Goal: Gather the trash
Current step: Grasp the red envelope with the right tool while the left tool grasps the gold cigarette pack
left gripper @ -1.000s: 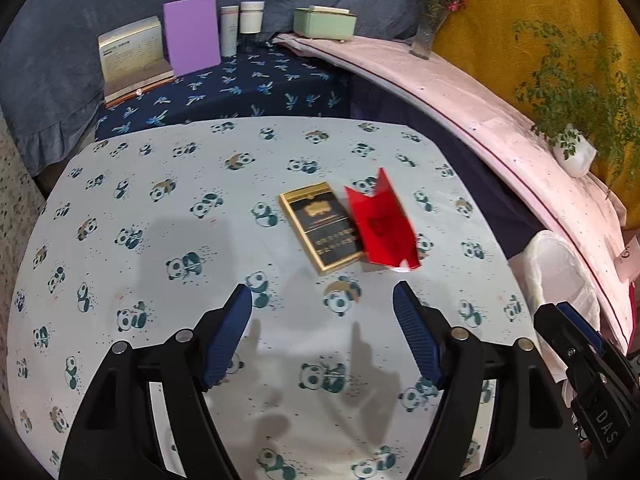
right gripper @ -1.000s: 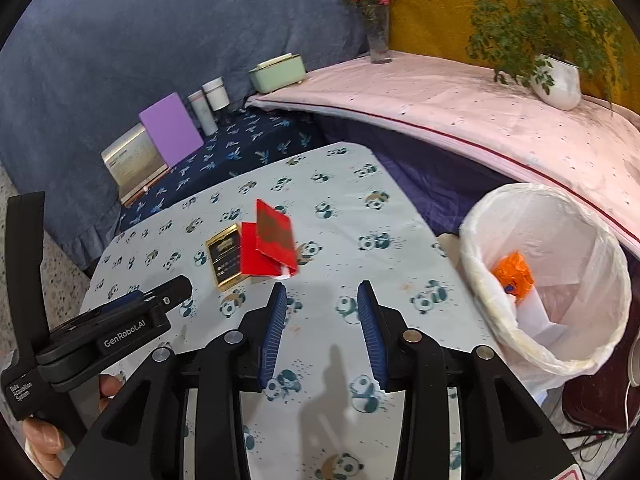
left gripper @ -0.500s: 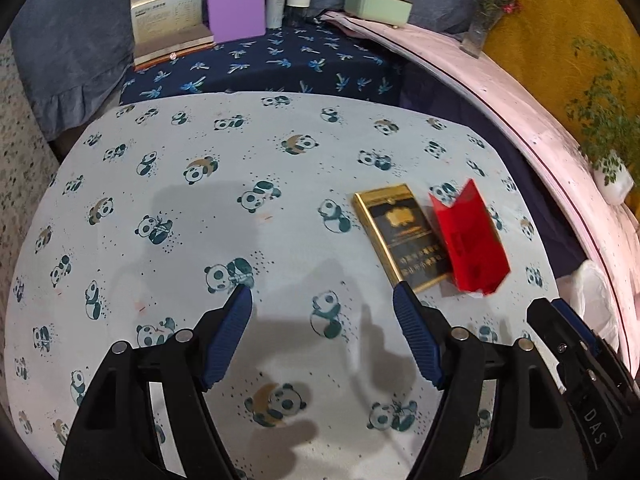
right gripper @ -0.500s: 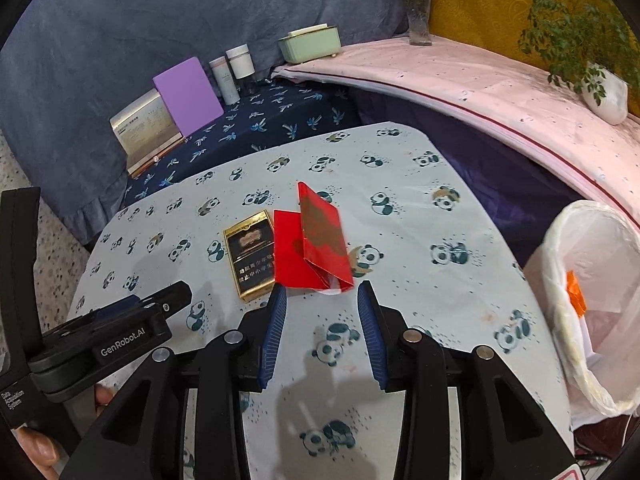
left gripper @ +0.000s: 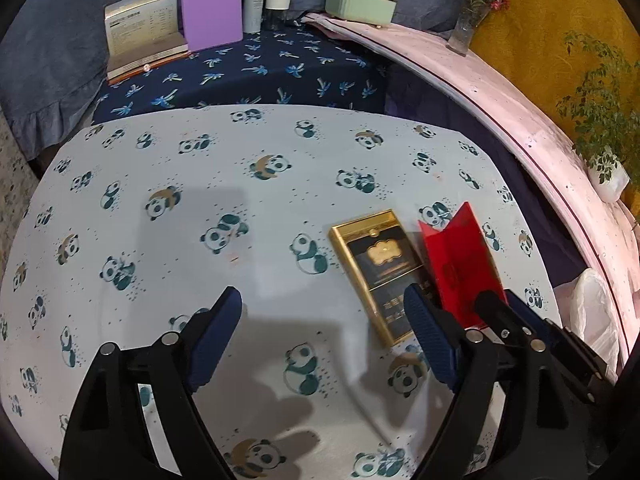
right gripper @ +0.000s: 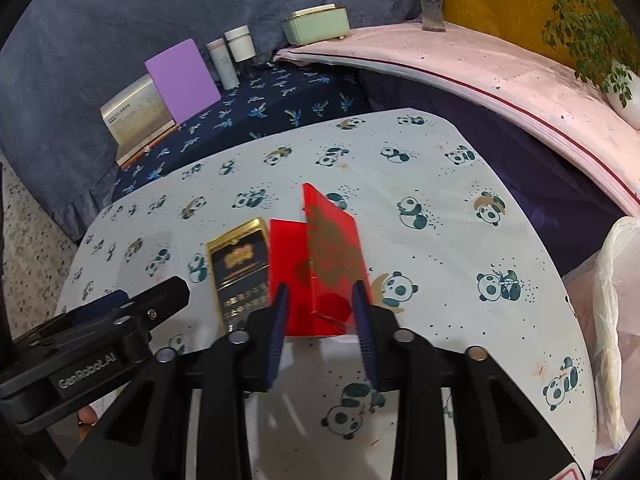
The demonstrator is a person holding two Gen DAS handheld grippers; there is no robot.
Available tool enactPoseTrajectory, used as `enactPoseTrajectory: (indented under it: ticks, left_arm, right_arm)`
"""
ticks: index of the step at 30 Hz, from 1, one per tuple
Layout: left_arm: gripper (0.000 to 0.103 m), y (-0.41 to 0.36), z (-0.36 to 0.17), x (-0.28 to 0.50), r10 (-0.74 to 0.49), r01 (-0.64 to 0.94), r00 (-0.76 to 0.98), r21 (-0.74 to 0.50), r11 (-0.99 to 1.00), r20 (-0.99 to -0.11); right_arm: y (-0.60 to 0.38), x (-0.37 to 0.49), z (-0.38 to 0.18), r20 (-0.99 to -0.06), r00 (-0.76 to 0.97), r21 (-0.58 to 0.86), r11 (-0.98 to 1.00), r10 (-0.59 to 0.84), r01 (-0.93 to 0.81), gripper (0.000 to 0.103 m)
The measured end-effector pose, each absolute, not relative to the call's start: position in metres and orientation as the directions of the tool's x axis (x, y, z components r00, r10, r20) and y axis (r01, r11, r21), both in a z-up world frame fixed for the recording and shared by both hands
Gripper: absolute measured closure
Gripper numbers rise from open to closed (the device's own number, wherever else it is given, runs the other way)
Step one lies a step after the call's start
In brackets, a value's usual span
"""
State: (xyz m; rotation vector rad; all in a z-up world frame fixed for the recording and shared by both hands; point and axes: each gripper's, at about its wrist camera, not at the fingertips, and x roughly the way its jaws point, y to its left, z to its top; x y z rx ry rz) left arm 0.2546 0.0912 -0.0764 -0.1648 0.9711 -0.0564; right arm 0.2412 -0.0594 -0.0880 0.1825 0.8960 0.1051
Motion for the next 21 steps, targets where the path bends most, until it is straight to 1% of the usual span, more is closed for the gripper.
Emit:
enactPoseTrajectory:
  ticks: [2,4,7,15,17,19,21]
  left_arm:
    - [0.02,0.083,-0.078,0.258,-0.128,-0.017,0.562,-0.166,0.986,-0.817]
    - [0.018,0.075,-0.079,0.262,-0.134,-0.007,0.56,-0.166,0.986,-0.818]
    - [0.015,0.061,-0.084,0.27,-0.132,0.003,0.554,-0.157,0.988,-0.822]
    - [0.015,0.034,-0.106,0.288,-0.099,-0.005,0.517,-0.119,0.993,-0.85]
    - [0.019,0.032,-0.111,0.289,-0.085,-0.005,0.514,-0.102,0.995,-0.853]
    - [0.035,0.028,-0.112,0.287,-0.055,0.0,0.529,-0.066,0.998,-0.847]
    - [0.036,0.026,-0.112,0.284,-0.058,0.02,0.532,-0.057,0.998,-0.845]
  right_arm:
    - [-0.067,0.242,-0.091,-0.768,0.622,0.199,0.98,0.153,0.004,0.095]
    - [-0.077,0.241,-0.091,-0.763,0.63,0.204,0.979,0.144,0.023,0.098]
    - [-0.096,0.236,-0.088,-0.749,0.651,0.218,0.974,0.121,0.069,0.099]
    - [-0.129,0.227,-0.084,-0.733,0.672,0.248,0.961,0.103,0.124,0.099]
    - [-0.132,0.224,-0.085,-0.734,0.671,0.247,0.961,0.101,0.126,0.099]
    - [-0.134,0.222,-0.085,-0.734,0.671,0.249,0.96,0.102,0.127,0.099]
    - [-0.136,0.22,-0.086,-0.734,0.671,0.253,0.959,0.105,0.127,0.099]
